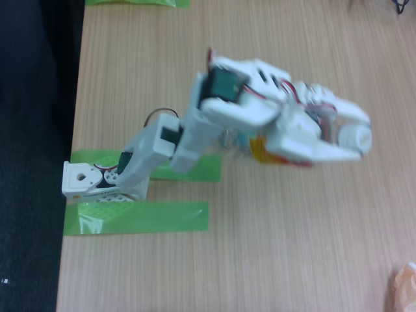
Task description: Pick up the plastic bottle and stand it up on the white place
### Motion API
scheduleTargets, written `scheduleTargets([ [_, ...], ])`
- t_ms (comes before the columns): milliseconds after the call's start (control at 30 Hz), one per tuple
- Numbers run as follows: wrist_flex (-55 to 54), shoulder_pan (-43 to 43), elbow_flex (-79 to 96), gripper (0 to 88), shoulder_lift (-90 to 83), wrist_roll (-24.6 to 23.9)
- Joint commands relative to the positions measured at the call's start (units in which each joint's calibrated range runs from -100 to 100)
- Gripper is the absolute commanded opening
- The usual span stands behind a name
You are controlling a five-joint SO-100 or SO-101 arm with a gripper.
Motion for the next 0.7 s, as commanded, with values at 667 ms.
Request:
scheduleTargets([
  [667,0.38,-5.48,-2.08,12.5,-18.24,-2.15],
])
